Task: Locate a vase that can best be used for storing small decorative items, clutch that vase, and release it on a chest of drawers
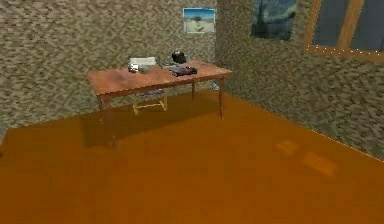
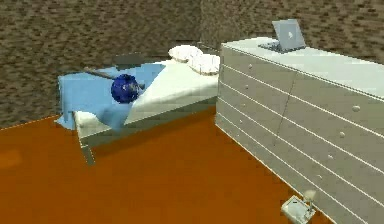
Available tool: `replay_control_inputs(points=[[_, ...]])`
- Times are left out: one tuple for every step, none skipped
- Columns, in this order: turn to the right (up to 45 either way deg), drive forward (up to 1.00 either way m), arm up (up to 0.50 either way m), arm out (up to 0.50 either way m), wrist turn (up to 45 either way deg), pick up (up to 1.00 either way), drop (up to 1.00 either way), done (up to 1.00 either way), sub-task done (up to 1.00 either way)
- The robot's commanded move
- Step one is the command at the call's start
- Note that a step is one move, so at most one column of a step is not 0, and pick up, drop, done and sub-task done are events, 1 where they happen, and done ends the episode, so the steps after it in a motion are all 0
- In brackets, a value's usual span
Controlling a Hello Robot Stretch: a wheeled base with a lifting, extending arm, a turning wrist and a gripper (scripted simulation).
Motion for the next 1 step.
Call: replay_control_inputs(points=[[-27.0, 0.0, 0.0, 0.0, 0.0, 0.0, 0.0, 0.0, 0.0]])
